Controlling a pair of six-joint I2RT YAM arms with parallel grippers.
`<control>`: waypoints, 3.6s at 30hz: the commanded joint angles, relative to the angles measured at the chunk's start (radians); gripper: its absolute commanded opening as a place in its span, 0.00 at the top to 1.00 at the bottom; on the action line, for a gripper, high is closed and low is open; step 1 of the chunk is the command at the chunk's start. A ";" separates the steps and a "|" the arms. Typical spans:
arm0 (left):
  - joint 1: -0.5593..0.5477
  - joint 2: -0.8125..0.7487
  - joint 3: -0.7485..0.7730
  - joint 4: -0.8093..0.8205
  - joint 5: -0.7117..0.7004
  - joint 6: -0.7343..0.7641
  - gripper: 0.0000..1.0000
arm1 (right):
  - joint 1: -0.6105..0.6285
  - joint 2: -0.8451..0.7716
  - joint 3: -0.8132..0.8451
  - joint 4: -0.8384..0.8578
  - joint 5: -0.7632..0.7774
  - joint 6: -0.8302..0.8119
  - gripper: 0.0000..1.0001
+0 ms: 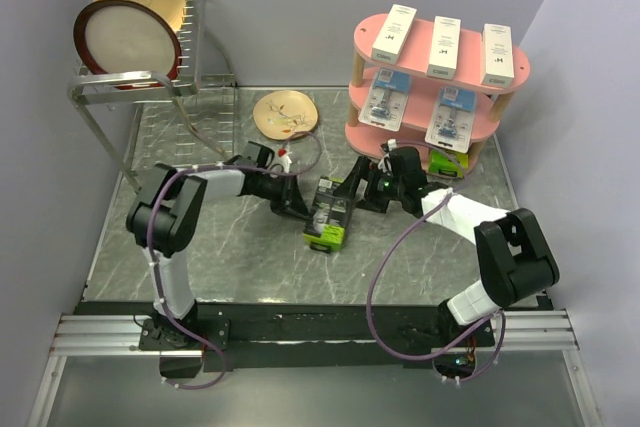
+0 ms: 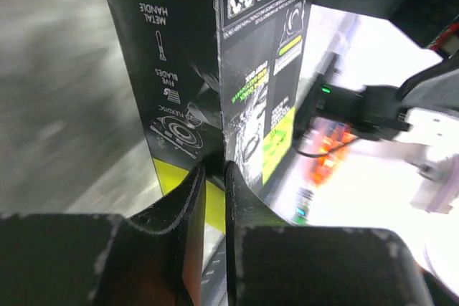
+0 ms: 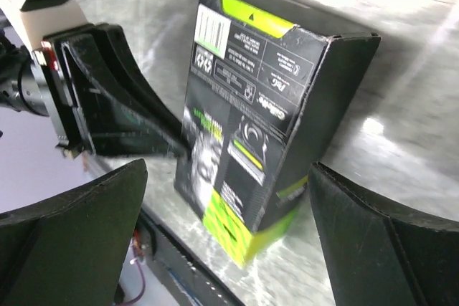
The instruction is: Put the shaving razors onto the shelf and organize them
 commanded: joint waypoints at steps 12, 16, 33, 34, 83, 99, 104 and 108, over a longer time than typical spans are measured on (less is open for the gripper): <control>-0.138 0.244 0.047 -0.114 -0.228 -0.126 0.84 | 0.093 -0.012 0.060 0.068 -0.110 -0.009 0.18; -0.134 0.233 0.046 -0.178 -0.339 -0.126 0.70 | 0.127 0.002 0.096 0.119 -0.148 -0.002 0.19; 0.001 0.106 -0.078 -0.212 -0.553 -0.174 0.67 | 0.242 -0.017 0.179 0.094 -0.170 -0.117 0.19; 0.001 0.104 -0.078 -0.206 -0.550 -0.172 0.67 | 0.242 -0.032 0.182 0.094 -0.162 -0.126 0.19; 0.052 -0.250 -0.262 0.618 -0.111 -0.502 0.01 | 0.208 0.028 0.099 0.186 -0.199 0.014 0.14; 0.013 -0.059 -0.160 0.449 -0.077 -0.381 0.28 | 0.196 0.046 0.081 0.183 -0.156 0.031 0.10; 0.027 -0.052 -0.187 0.529 -0.056 -0.412 0.56 | 0.098 -0.026 0.090 0.098 -0.171 -0.032 0.11; 0.036 -0.033 -0.193 0.547 -0.041 -0.430 0.74 | -0.042 -0.150 0.079 -0.123 -0.102 -0.127 0.10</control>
